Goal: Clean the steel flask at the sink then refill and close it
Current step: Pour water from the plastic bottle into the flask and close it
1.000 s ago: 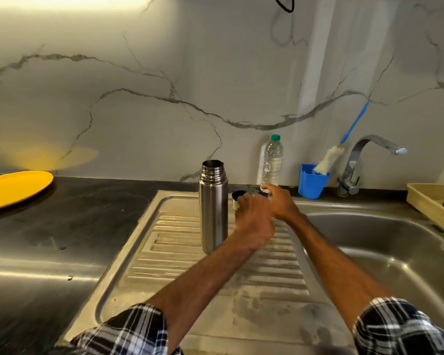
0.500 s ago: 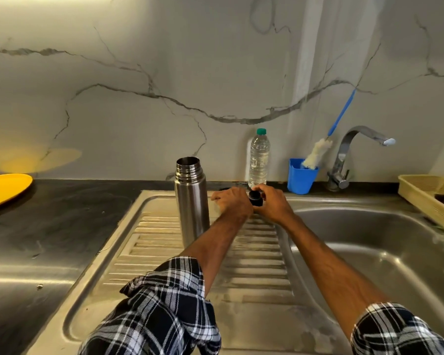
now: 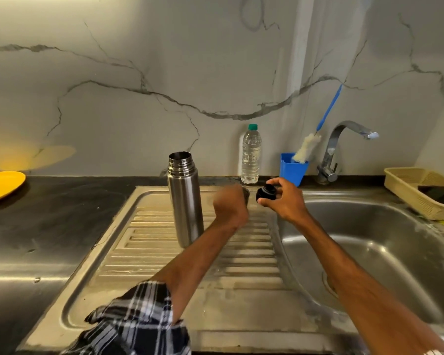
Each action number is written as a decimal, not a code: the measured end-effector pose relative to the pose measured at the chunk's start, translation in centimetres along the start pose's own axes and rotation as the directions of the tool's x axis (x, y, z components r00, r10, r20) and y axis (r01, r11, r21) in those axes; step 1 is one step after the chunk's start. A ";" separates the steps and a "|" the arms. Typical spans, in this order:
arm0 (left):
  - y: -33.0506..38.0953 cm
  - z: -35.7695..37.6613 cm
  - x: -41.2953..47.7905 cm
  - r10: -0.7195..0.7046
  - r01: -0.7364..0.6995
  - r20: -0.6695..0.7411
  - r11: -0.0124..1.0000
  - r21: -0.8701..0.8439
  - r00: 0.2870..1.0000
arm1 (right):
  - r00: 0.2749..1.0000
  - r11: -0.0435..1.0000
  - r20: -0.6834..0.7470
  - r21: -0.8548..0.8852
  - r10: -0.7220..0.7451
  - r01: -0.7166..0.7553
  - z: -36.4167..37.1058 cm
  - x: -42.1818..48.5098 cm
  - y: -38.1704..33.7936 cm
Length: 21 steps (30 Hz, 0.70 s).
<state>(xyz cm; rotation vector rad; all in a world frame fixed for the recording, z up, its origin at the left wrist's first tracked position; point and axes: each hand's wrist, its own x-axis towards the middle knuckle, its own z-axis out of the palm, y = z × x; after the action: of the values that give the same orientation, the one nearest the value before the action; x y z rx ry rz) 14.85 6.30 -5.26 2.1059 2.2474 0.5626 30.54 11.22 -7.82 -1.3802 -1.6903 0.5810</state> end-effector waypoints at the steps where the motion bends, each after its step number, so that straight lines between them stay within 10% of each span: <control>1: 0.0 -0.6 -1.1 0.004 -0.003 0.012 1.000 -0.018 1.000 | 1.000 1.000 0.003 -0.002 -0.001 0.001 -0.5 -0.8 -0.2; 21: -2.5 -2.6 -11.9 -0.013 0.020 0.119 0.998 -0.055 0.993 | 0.984 0.981 0.149 -0.181 0.097 -0.070 0.4 -10.5 -2.8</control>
<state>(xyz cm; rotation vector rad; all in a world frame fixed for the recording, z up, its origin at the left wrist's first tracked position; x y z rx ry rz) 12.92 -5.95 -6.25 2.0350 2.1583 0.4808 28.94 0.55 -9.20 -1.5722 -1.8523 0.6140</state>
